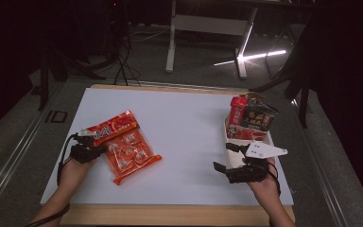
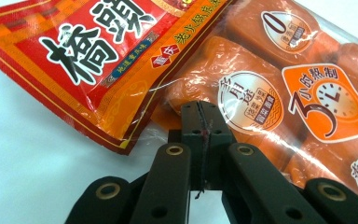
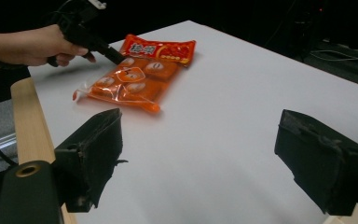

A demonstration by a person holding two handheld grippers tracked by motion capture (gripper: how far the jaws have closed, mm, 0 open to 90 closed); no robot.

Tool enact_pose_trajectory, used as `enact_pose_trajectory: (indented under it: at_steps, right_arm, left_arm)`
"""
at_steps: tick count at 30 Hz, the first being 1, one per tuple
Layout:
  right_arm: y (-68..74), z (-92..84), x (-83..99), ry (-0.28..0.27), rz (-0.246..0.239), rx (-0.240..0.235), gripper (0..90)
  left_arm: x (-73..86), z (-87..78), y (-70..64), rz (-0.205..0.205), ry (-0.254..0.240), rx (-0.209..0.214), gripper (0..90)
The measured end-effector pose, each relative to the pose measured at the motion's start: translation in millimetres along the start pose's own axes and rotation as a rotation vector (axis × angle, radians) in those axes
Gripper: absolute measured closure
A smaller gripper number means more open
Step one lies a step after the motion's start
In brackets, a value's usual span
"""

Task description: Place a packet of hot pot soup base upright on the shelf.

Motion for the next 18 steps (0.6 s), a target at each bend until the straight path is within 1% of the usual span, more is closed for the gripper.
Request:
enact_pose_trajectory:
  at_steps: [2,4,7,8,9,10,12,16,18]
  right_arm:
    - [-0.5,-0.2,0.4,-0.001,0.003,-0.001,14.9]
    - [-1.1,-0.5,0.9,-0.002,0.006,-0.002,14.9]
    - [-1.7,-0.9,1.3,-0.004,0.011,-0.003,14.9]
    - [-1.5,-1.0,1.2,-0.004,0.009,-0.002,14.9]
    - [-1.3,-1.0,1.2,-0.005,0.009,-0.004,14.9]
    - [-1.0,-1.1,1.2,-0.006,0.009,-0.005,14.9]
    - [-0.5,-1.0,1.2,-0.004,0.008,-0.005,14.9]
    - [-0.8,-1.0,1.3,-0.004,0.009,-0.005,14.9]
    - [-1.0,-1.0,1.4,-0.004,0.008,-0.004,14.9]
  left_arm:
    - [-3.1,4.8,-3.3,0.007,-0.008,0.013,90.0]
    - [-4.7,6.8,-5.4,0.011,-0.009,0.015,90.0]
    - [-11.3,13.6,-13.0,0.034,-0.005,0.029,90.0]
    - [-11.3,13.6,-13.0,0.034,-0.005,0.029,90.0]
    - [-14.3,17.2,-16.8,0.046,-0.004,0.039,90.0]
    - [-15.9,19.2,-19.1,0.045,-0.005,0.047,90.0]
    - [-19.0,23.1,-24.2,0.058,-0.005,0.055,90.0]
    - [-24.4,30.6,-35.9,0.088,-0.007,0.063,90.0]
    - [-24.4,30.6,-35.9,0.088,-0.007,0.063,90.0]
Point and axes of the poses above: each handheld gripper's, and its own axes: z roughly forward along the jaws, x roughly out of its underside, y roughly to its left, the point moved 2 cm from there along z, roughly forward along the jaws, and after that the axes turned 1 degree about z, right-handed, at the moved point
